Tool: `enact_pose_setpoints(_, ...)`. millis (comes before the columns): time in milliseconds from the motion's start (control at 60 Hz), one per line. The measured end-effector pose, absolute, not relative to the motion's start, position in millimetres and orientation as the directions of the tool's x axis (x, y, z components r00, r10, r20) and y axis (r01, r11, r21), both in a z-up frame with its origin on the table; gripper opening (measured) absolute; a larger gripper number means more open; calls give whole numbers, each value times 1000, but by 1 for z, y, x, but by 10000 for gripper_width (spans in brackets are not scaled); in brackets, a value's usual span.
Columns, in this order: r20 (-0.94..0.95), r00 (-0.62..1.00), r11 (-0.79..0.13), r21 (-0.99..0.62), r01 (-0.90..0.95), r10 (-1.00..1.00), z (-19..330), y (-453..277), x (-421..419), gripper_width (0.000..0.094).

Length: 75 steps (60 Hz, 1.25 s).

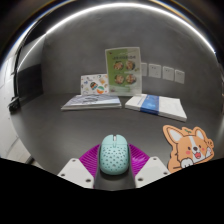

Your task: Arrange mouse

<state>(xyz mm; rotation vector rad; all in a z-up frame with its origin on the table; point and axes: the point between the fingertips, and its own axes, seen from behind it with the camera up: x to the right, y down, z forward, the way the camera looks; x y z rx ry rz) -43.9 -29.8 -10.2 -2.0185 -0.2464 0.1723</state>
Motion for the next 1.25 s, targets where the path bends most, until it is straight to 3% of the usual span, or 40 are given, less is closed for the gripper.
enact_pose_setpoints(33, -23, 961, -442, -891, 105, 276, -6, -33, -50, 441)
enact_pose_setpoints(50, -25, 956, -437, -892, 111, 294, -1, -36, -52, 379)
enact_pose_setpoints(67, -25, 951, -422, -900, 113, 307, 8, -37, -54, 375)
enact_pose_setpoints(167, 21, 958, -239, -967, 92, 285, 94, -35, -30, 375)
enact_pose_setpoints(233, 15, 974, -167, -984, 54, 224, 148, -33, 19, 372)
enact_pose_setpoints(283, 30, 989, -134, -990, 50, 144, 160, -31, 67, 371)
enact_pose_setpoints(350, 38, 999, -175, -984, 43, 36, 150, -27, 142, 371)
enact_pose_setpoints(517, -89, 994, -380, -919, -105, -60, 29, -21, 220, 370)
enact_pose_setpoints(617, -70, 997, -431, -899, -80, -39, -6, -18, 223, 376)
enact_pose_setpoints(650, -44, 998, -406, -912, -56, -37, -5, -15, 225, 378)
enact_pose_setpoints(717, -2, 1000, -413, -911, -13, -28, -7, -14, 226, 532)
enact_pose_setpoints(733, 3, 1000, -420, -907, -7, -23, -8, -14, 226, 497)
enact_pose_setpoints(750, 5, 1000, -430, -903, -4, -19, -4, -16, 226, 556)
enact_pose_setpoints(783, 3, 1000, -447, -895, -2, -10, -7, -16, 227, 548)
enact_pose_setpoints(883, -61, 998, -462, -886, -46, 19, 6, -33, 225, 902)
enact_pose_setpoints(900, -72, 997, -453, -890, -53, 25, 11, -37, 224, 863)
enact_pose_setpoints(917, -82, 996, -450, -891, -56, 37, 15, -43, 222, 893)
enact_pose_setpoints(933, -92, 995, -447, -892, -62, 47, 20, -49, 221, 843)
enact_pose_setpoints(1017, -162, 980, -454, -886, -93, 115, 37, -89, 208, 843)
enact_pose_setpoints(1250, -202, 976, -514, -848, -134, 79, 19, -189, 270, 838)
